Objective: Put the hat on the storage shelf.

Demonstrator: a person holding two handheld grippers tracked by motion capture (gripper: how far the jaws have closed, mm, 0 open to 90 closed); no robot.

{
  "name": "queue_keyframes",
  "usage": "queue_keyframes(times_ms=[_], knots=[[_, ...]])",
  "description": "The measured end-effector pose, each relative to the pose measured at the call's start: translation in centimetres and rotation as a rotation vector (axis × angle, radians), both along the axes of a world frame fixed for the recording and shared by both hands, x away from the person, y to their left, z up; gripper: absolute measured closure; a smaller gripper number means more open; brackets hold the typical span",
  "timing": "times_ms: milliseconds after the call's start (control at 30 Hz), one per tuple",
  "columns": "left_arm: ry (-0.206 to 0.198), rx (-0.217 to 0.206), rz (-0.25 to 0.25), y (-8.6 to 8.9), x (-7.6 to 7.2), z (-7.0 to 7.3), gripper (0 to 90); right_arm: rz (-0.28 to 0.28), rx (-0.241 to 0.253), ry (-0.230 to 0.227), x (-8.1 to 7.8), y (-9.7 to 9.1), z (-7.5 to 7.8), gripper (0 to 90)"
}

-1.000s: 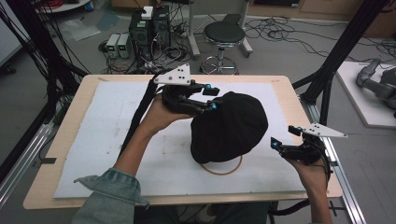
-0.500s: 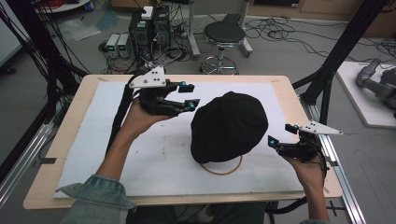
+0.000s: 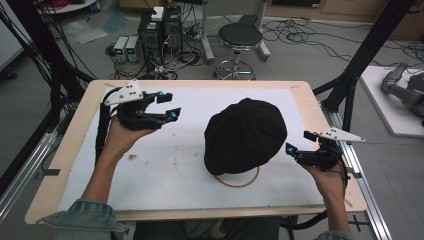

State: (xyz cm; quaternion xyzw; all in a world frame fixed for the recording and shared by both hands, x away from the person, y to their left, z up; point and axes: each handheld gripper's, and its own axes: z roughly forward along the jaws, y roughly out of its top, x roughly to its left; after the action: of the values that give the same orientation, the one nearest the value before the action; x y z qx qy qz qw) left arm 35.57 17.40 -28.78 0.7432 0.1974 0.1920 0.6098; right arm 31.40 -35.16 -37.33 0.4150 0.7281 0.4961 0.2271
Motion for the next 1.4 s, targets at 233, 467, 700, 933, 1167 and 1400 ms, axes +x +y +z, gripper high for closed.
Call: queue_keyframes(times_ms=[233,467,700,933,1167,1400], knots=[[0.019,0.003,0.098,3.1,-1.1,-1.8,30.3,0.016,0.005,0.011,0.8,0.6,-0.3,9.9],[0.026,0.006,0.185,5.5,-2.5,-3.4,25.1,0.019,-0.010,0.013,1.3,1.1,-0.3,9.9],[0.039,0.008,0.277,8.5,-3.9,-5.1,23.0,0.014,-0.009,0.021,1.5,1.2,-0.4,9.9],[0.050,0.019,0.345,10.7,-4.8,-6.7,22.0,0.011,-0.018,0.030,1.7,1.3,-0.7,9.9],[0.063,0.039,0.401,12.4,-5.2,-8.3,21.7,0.007,-0.022,0.030,2.0,1.3,-0.8,9.9],[0.086,0.057,0.420,13.1,-5.2,-9.3,21.6,0.003,-0.024,0.039,2.1,1.4,-0.9,9.9]])
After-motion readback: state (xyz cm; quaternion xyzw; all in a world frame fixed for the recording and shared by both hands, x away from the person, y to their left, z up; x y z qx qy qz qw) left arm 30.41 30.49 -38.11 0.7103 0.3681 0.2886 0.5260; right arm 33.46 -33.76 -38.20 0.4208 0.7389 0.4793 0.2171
